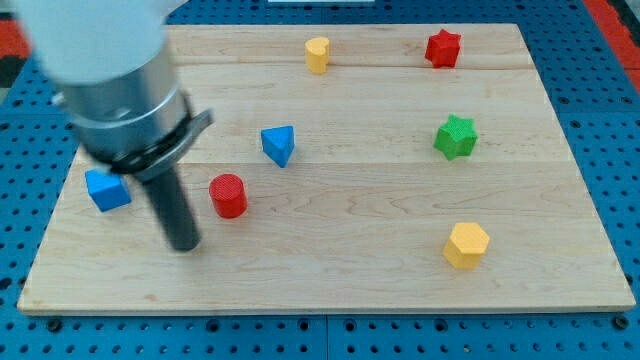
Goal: Push blue cube diagonally above red circle
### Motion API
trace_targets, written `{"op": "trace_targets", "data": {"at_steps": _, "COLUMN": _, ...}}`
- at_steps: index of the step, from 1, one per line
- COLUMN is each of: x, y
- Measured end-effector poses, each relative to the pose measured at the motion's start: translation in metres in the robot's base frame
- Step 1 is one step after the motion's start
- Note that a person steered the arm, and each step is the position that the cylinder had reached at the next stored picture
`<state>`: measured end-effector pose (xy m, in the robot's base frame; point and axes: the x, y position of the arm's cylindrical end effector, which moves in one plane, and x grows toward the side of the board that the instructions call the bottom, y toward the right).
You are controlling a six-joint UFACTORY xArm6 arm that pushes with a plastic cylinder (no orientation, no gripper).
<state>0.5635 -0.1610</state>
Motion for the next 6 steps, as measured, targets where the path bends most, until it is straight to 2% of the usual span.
{"op": "trace_targets", "data": {"at_steps": 1, "x": -0.001, "y": -0.091}}
{"op": "trace_targets", "data": {"at_steps": 2, "x": -0.049, "y": -0.104}}
{"op": "trace_targets", "data": {"at_steps": 4, "x": -0.100, "y": -0.040}}
{"op": "trace_targets", "data": {"at_steps": 6, "x": -0.128, "y": -0.033}}
